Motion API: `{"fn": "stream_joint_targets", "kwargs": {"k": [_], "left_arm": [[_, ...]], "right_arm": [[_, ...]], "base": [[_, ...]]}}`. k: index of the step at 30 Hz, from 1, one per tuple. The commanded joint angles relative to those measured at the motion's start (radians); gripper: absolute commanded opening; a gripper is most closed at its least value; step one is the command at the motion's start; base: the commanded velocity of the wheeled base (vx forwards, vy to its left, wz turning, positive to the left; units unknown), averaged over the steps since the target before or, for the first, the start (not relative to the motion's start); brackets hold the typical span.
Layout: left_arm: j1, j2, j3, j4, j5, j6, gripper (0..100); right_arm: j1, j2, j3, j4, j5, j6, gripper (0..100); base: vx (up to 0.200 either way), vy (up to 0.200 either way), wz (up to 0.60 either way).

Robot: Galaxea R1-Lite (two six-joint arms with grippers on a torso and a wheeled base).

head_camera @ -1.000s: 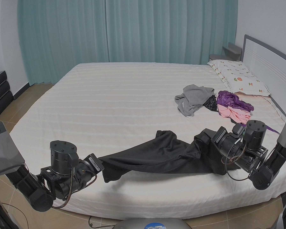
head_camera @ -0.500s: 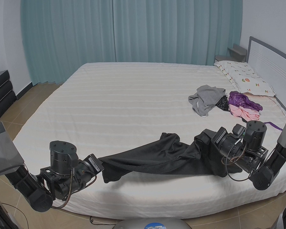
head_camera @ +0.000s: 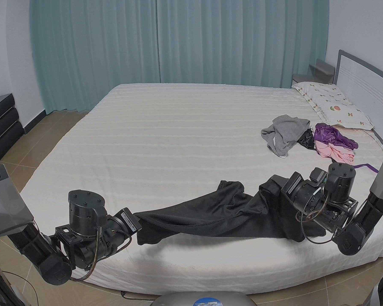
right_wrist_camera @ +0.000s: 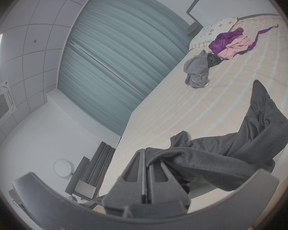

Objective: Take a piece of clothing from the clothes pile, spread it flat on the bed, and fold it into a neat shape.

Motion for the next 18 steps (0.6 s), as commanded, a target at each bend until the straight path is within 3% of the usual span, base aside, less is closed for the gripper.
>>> {"fn": "stream_joint_targets", "kwargs": {"k": [1, 12, 18], "left_arm": [[-0.004, 0.003, 0.001, 0.000, 0.000, -0.004, 0], [-0.005, -0.014, -0.001, -0.002, 0.008, -0.009, 0], [-0.018, -0.142, 0.002, 0.020, 0.023, -0.004, 0]], "right_arm": [[0.003, 0.002, 0.001, 0.000, 0.001, 0.000, 0], [0.004, -0.009, 0.004, 0.001, -0.003, -0.001, 0], [0.029, -0.109, 0.021, 0.014, -0.016, -0.007, 0]], "base": [[0.000, 0.000, 0.00], [-0.200, 0.000, 0.00], [-0.200, 0.000, 0.00]]}}
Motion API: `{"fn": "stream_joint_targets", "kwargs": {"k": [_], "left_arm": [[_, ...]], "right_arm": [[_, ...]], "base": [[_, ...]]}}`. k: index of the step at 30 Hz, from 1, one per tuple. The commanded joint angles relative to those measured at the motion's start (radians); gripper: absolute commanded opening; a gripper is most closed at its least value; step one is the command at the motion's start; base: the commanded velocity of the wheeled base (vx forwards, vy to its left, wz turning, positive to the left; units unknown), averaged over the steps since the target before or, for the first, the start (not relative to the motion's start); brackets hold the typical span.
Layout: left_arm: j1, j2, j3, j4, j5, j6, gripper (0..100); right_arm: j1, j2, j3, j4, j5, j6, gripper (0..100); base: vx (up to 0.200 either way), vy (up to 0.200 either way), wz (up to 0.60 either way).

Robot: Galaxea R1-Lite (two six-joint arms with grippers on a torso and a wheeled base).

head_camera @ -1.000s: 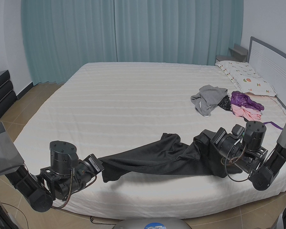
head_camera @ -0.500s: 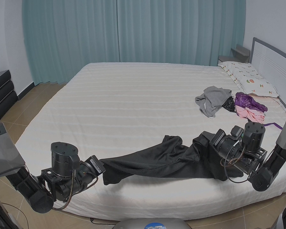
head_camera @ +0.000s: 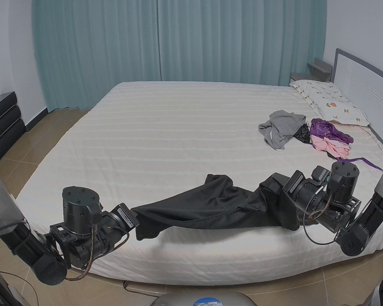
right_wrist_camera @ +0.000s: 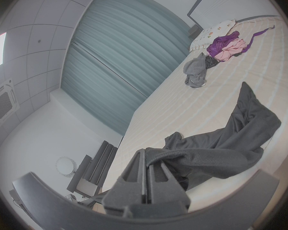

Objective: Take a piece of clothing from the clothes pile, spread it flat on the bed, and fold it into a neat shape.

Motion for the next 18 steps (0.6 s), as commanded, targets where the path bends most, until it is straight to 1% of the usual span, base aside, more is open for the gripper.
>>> {"fn": "stream_joint_targets", "kwargs": {"k": [1, 4, 8, 9, 10, 11, 12, 15, 18], "left_arm": [[-0.008, -0.097, 0.002, 0.011, 0.007, 0.003, 0], [-0.008, -0.180, -0.001, 0.051, 0.009, 0.009, 0], [-0.008, -0.287, -0.015, 0.116, 0.009, 0.013, 0], [-0.008, -0.330, -0.022, 0.146, 0.009, 0.029, 0], [-0.008, -0.330, -0.022, 0.146, 0.009, 0.029, 0], [-0.008, -0.410, -0.033, 0.217, 0.012, 0.084, 0], [-0.008, -0.448, -0.042, 0.248, 0.012, 0.105, 0], [-0.007, -0.533, -0.091, 0.324, 0.013, 0.116, 0], [0.007, -0.568, -0.162, 0.404, 0.029, 0.119, 0]], "right_arm": [[0.015, -0.075, 0.011, 0.006, -0.006, -0.003, 0], [0.018, -0.142, 0.023, 0.009, -0.009, -0.016, 0], [0.026, -0.248, 0.024, 0.021, -0.009, -0.038, 0], [0.026, -0.293, 0.026, 0.030, -0.009, -0.046, 0], [0.026, -0.293, 0.026, 0.030, -0.009, -0.046, 0], [0.027, -0.395, 0.017, 0.083, -0.009, -0.062, 0], [0.029, -0.449, 0.009, 0.127, -0.008, -0.069, 0], [0.029, -0.589, -0.042, 0.259, -0.003, -0.072, 0], [0.020, -0.676, -0.117, 0.373, 0.005, -0.073, 0]], "base": [[-0.200, 0.000, 0.00], [-0.200, 0.000, 0.00], [0.000, 0.000, 0.00], [0.000, 0.000, 0.00], [0.000, 0.000, 0.00], [0.000, 0.000, 0.00], [0.000, 0.000, 0.00], [0.000, 0.000, 0.00], [0.000, 0.000, 0.00]]}}
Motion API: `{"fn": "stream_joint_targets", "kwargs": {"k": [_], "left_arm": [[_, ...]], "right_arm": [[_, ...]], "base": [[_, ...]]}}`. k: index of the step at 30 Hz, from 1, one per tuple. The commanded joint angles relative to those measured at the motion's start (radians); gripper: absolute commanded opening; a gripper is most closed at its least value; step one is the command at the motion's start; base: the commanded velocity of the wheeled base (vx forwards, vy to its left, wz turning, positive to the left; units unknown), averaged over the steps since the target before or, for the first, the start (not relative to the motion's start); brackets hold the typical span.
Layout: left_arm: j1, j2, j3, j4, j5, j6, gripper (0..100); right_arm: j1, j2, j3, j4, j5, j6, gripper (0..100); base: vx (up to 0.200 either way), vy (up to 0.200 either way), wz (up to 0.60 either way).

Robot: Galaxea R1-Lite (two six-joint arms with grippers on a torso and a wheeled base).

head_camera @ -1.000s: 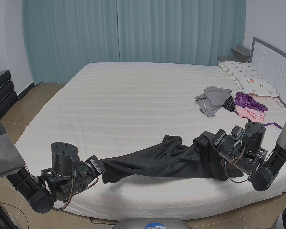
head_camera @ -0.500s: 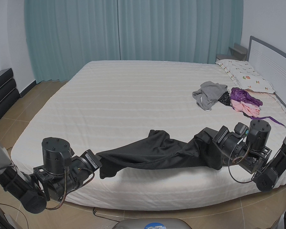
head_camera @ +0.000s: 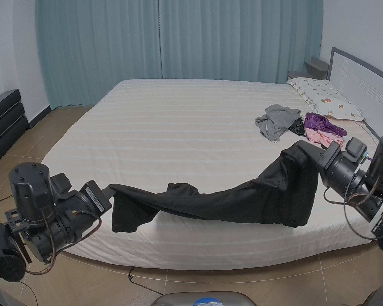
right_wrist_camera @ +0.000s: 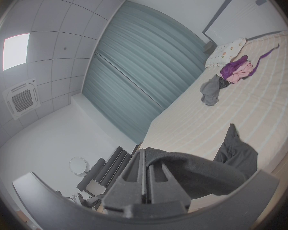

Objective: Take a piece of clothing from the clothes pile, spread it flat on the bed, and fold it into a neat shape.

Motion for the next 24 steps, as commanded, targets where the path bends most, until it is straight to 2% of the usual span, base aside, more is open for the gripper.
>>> {"fn": "stream_joint_targets", "kwargs": {"k": [1, 5, 8, 12, 16, 24], "left_arm": [[0.013, -0.201, -0.116, 0.149, 0.016, 0.043, 0], [0.077, -0.181, -0.256, 0.248, 0.031, 0.044, 0], [0.113, -0.121, -0.330, 0.268, 0.031, 0.044, 0], [0.165, -0.003, -0.426, 0.266, 0.031, 0.044, 0], [0.202, 0.102, -0.500, 0.255, 0.025, 0.044, 0], [0.219, 0.264, -0.623, 0.255, 0.022, 0.043, 0]], "right_arm": [[-0.006, -0.297, -0.116, 0.186, 0.010, -0.016, 0], [-0.026, -0.276, -0.316, 0.346, 0.004, -0.021, 0], [-0.028, -0.202, -0.399, 0.386, -0.001, -0.055, 0], [-0.061, -0.069, -0.457, 0.356, -0.024, -0.147, 0], [-0.086, 0.046, -0.524, 0.300, -0.058, -0.173, 0], [-0.095, 0.238, -0.624, 0.188, -0.065, -0.245, 0]], "base": [[0.000, 0.000, 0.00], [0.000, 0.000, 0.00], [0.000, 0.000, 0.00], [0.000, 0.000, 0.00], [0.000, 0.000, 0.00], [0.200, 0.000, 0.00]]}}
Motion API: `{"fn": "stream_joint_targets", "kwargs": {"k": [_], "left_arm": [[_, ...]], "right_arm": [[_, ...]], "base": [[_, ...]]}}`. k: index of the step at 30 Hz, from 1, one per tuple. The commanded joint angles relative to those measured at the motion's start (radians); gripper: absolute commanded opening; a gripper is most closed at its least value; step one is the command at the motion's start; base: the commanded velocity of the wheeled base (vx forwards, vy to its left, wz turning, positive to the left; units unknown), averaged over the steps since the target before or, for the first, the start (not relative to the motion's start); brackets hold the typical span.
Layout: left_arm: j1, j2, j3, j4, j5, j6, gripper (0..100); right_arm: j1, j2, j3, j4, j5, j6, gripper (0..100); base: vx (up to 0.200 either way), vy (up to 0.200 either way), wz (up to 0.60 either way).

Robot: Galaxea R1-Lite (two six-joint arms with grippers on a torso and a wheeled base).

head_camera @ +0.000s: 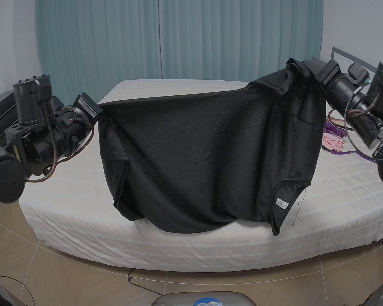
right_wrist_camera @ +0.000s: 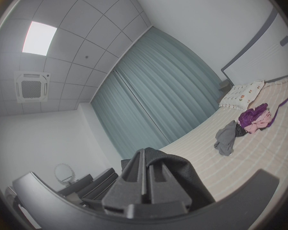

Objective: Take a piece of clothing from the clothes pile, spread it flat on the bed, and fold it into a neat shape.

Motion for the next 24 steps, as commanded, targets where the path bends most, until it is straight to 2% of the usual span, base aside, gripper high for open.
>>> {"fn": "stream_joint_targets", "kwargs": {"k": [1, 9, 16, 24], "left_arm": [[0.023, 0.156, -0.082, 0.002, -0.001, 0.000, 0], [0.060, 0.335, -0.216, 0.000, -0.001, 0.023, 0], [0.066, 0.496, -0.285, -0.069, -0.001, 0.024, 0], [0.066, 0.602, -0.291, -0.083, -0.002, 0.013, 0]], "right_arm": [[-0.015, 0.177, -0.076, -0.049, -0.008, -0.039, 0], [-0.030, 0.398, -0.193, -0.140, -0.036, -0.167, 0], [-0.032, 0.530, -0.228, -0.204, -0.036, -0.188, 0], [-0.052, 0.657, -0.237, -0.212, -0.033, -0.173, 0]], "base": [[0.200, 0.000, 0.00], [0.200, 0.000, 0.00], [0.200, 0.000, 0.00], [0.000, 0.000, 0.00]]}}
